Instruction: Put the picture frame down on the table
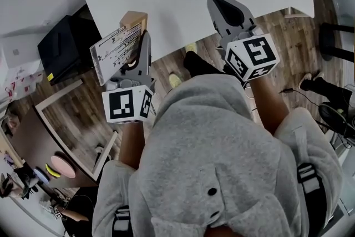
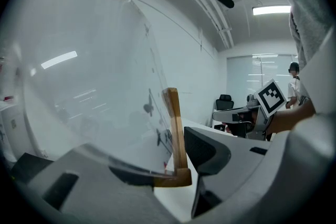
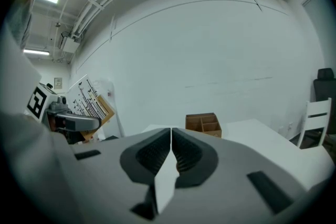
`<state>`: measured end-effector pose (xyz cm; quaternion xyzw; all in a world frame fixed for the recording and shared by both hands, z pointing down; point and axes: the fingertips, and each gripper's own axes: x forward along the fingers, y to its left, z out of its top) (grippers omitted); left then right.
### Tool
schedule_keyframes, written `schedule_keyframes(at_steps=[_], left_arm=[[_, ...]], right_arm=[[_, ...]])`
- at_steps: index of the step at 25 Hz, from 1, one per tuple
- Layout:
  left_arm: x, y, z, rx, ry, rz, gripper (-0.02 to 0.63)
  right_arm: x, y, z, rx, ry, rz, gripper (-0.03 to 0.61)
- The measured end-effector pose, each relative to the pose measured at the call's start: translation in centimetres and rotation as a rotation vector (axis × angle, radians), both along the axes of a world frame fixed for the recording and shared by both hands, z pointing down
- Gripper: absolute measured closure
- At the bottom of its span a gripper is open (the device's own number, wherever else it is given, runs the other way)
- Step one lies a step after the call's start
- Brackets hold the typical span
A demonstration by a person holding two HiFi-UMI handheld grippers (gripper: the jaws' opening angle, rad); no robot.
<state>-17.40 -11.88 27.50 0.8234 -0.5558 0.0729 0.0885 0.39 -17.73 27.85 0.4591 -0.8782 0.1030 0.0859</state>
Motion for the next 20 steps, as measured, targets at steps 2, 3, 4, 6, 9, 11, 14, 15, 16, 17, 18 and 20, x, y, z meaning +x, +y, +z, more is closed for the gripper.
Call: schedule_keyframes(at_steps=[2, 3, 4, 6, 9, 11, 14, 15, 16, 17, 18, 20], left_arm=[[0.2, -0.9, 0.2, -0.005, -0.006, -0.012, 0.418], [0.4, -1.3, 0.2, -0.008, -0.009, -0.019, 0.418], [0.6, -1.9, 0.3, -0.012, -0.013, -0.027, 0.418], [1.3, -3.2, 0.4, -0.021, -0.021, -0.041, 0.419], [2.2, -4.7, 0.5, -0.031, -0.032, -0.055, 0.418], [3.0, -5.8, 0.6, -0.040, -0.039, -0.063, 0.419], [3.4, -6.5, 0.8, -0.041, -0.045, -0.075, 0.418], [3.3, -6.5, 0.9, -0.039, -0.048, -0.077, 0.418], [3.2, -6.5, 1.0, -0.037, -0.051, -0.081, 0.418], [3.3, -6.6, 1.0, -0.035, -0.054, -0.086, 0.417], [3.4, -6.8, 1.1, -0.035, -0.055, -0.091, 0.418], [3.6, -7.0, 1.3, -0.038, -0.059, -0.101, 0.419]], right_arm=[[0.2, -1.0, 0.3, -0.007, -0.001, -0.012, 0.550], [0.4, -1.6, 0.4, -0.010, -0.004, -0.019, 0.551], [0.6, -2.3, 0.5, -0.014, -0.007, -0.026, 0.549], [1.2, -3.9, 0.7, -0.019, -0.015, -0.040, 0.549], [1.8, -5.7, 0.7, -0.025, -0.026, -0.058, 0.549], [2.4, -7.0, 0.9, -0.032, -0.033, -0.069, 0.550], [2.6, -7.8, 1.4, -0.039, -0.042, -0.084, 0.549], [2.4, -7.7, 1.5, -0.039, -0.047, -0.088, 0.549], [2.3, -7.7, 1.7, -0.039, -0.050, -0.092, 0.549], [2.3, -7.8, 1.8, -0.040, -0.053, -0.096, 0.549], [2.4, -8.0, 1.9, -0.041, -0.055, -0.102, 0.550], [2.5, -8.3, 2.1, -0.043, -0.056, -0.112, 0.549]])
